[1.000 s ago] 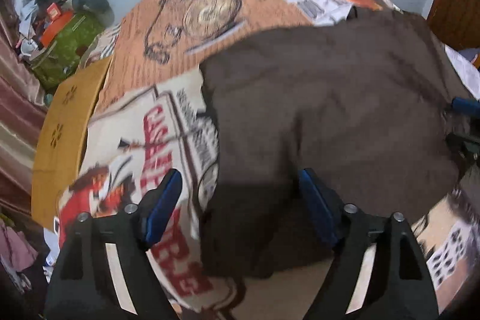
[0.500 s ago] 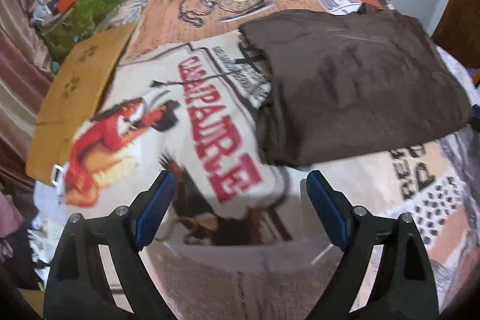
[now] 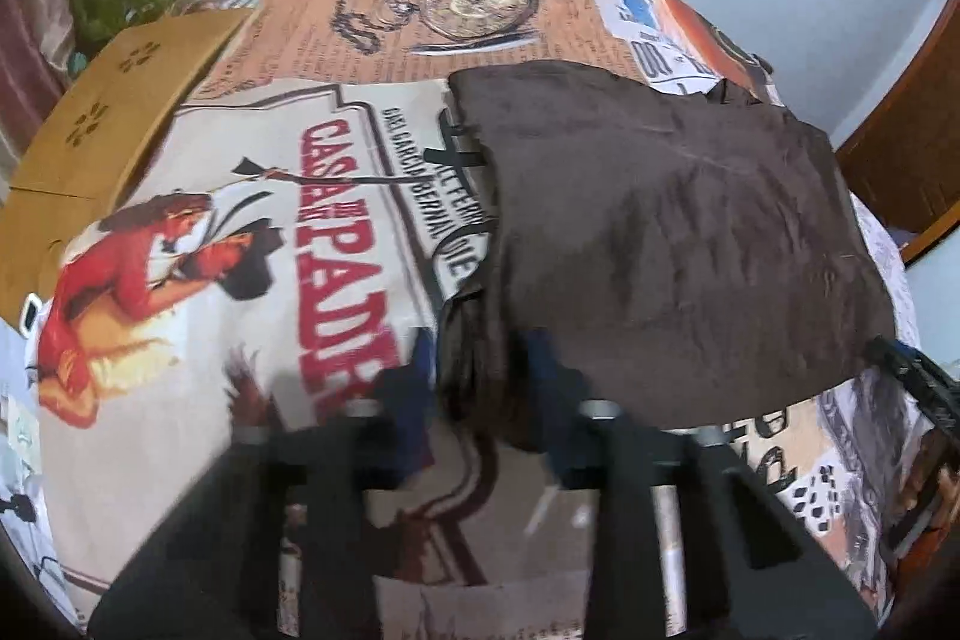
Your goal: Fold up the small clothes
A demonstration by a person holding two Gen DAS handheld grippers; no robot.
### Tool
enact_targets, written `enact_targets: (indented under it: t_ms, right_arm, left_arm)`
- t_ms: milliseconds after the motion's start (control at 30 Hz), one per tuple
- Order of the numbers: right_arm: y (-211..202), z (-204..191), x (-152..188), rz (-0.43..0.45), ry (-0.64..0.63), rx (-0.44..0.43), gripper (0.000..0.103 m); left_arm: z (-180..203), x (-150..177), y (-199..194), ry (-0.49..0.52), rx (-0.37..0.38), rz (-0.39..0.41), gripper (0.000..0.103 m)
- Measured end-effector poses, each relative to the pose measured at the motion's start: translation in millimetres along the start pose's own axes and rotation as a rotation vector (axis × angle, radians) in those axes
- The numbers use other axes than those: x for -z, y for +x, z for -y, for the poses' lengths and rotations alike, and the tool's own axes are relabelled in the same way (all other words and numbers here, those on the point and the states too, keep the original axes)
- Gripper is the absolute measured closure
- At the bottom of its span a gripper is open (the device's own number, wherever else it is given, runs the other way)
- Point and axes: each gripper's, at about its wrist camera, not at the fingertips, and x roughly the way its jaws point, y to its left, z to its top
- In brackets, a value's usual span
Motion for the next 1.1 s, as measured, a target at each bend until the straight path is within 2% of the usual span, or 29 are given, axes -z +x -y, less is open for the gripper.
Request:
enact_targets:
  t_ms: [133,433,667,800,867,933,1000,1100]
  right_arm:
    - [5,-4,2,0.0,-0.036,0.026,0.087]
    - [-10,11,3,-0.019,-0.025,0.01,0.094]
    - [-26,16,2,-0.027,-0.071,0.062,0.094]
    - [-28,21,-2,-0.028,-0.073,0.084,0.094]
    - [-27,21,0,-0.038,-0.071,0.092,0.093]
    - [-27,20,1,-0.046,-0.071,0.094,0.092]
    - [-29,19,4,-0.047,-0.067,0.098,0.09]
    - [-36,19,6,-0.038,-0.064,0.106,0.081]
  left_arm:
    - [4,1,3,0.017,-0.012,-0.005,0.092]
    - [8,34,-16,0.02,0.037,-0.054,0.097]
    - [34,79,-50,0.021,0.098,-0.09,0.097]
    - [48,100,-63,0.016,0.088,-0.09,0.097]
    - [51,107,-70,0.023,0.063,-0.085,0.091]
    - [53,110,-77,0.056,0.019,-0.063,0.077]
    - [53,109,-86,0.096,-0.045,-0.031,0.067]
    - [44,96,-96,0.109,-0.094,0.011,0.062]
